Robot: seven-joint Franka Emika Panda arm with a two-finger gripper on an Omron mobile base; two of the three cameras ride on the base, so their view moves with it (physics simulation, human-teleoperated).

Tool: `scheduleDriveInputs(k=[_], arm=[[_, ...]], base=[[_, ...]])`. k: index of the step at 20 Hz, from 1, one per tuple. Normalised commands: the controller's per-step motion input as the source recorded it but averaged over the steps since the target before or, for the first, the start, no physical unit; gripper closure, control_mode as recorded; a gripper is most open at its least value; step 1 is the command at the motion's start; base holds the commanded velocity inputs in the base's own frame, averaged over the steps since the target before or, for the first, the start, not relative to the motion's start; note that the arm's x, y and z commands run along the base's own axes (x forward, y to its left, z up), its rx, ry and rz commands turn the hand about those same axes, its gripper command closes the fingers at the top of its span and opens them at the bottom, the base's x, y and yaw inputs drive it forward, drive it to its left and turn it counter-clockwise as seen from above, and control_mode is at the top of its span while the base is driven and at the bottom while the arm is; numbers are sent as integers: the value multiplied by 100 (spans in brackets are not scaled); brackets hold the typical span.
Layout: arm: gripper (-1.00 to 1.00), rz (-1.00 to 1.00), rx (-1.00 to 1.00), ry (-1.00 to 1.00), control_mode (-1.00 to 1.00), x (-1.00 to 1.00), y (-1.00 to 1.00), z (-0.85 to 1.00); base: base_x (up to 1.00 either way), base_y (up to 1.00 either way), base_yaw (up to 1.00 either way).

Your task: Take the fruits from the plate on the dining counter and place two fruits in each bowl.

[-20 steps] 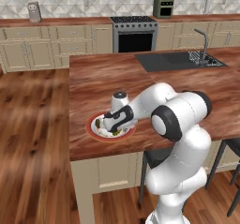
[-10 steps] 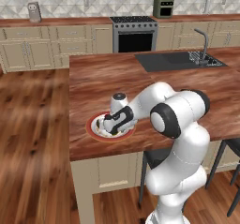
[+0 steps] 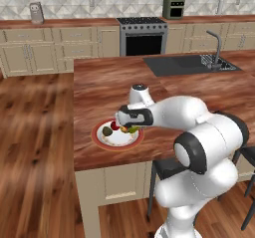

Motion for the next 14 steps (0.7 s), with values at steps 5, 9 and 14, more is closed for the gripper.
scheduleDriveInputs(k=[5,9,14], arm=[[100,0,0,-2,-100,-23,-93,79],[100,1,0,0,-100,-3,-86,75],[100,5,1,0,-100,20,-50,54]], base=[[0,0,0],[0,0,0],[0,0,0]])
